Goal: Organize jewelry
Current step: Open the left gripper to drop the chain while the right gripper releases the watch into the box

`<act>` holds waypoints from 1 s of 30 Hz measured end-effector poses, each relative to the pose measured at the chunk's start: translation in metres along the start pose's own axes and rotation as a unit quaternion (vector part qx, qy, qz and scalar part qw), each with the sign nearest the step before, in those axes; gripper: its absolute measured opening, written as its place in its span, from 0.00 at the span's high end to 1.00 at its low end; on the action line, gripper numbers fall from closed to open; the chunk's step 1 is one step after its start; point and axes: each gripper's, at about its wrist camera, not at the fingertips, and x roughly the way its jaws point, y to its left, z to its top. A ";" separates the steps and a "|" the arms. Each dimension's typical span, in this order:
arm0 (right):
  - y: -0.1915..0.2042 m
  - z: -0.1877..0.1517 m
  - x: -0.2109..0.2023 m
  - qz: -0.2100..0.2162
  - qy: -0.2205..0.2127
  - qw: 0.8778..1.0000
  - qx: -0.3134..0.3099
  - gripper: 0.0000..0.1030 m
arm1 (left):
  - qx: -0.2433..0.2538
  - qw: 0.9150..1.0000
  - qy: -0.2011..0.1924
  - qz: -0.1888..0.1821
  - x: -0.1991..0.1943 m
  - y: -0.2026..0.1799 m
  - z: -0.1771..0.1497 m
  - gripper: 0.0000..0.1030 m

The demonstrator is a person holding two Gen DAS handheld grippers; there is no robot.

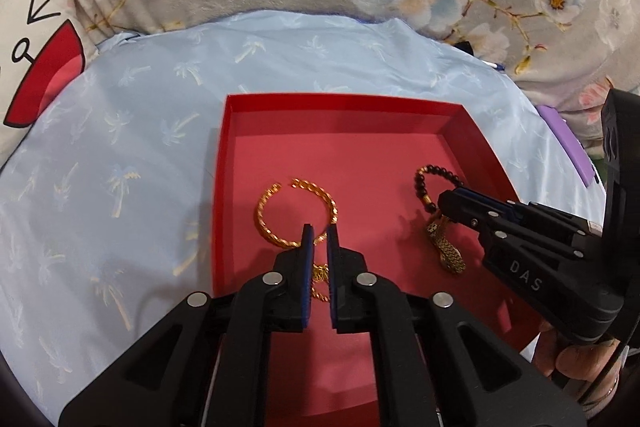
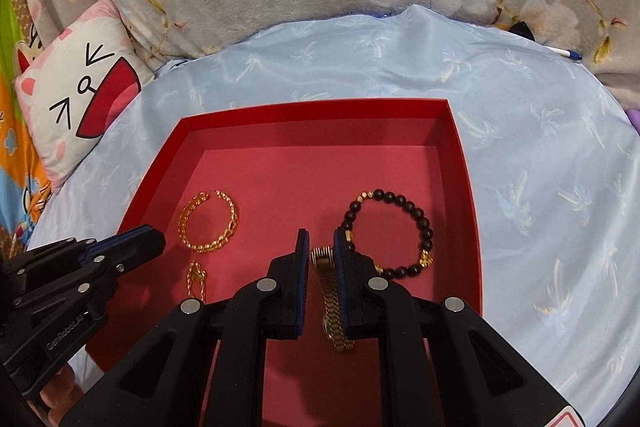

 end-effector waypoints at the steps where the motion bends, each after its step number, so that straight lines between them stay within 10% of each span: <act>1: 0.001 0.001 -0.002 -0.003 -0.007 1.000 0.000 0.86 | -0.004 1.000 -0.003 0.003 -0.001 0.002 0.001 0.77; 3: 0.001 0.002 -0.008 -0.005 -0.027 1.000 0.003 0.76 | -0.012 1.000 -0.015 0.015 -0.005 0.006 0.004 0.59; 15: -0.010 -0.046 -0.102 -0.003 -0.117 0.993 0.026 0.67 | -0.008 0.997 -0.068 0.040 -0.067 0.014 -0.022 0.53; 30: -0.008 -0.158 -0.134 -0.013 -0.076 0.996 0.041 0.66 | -0.003 0.998 -0.036 0.060 -0.095 0.011 -0.122 0.41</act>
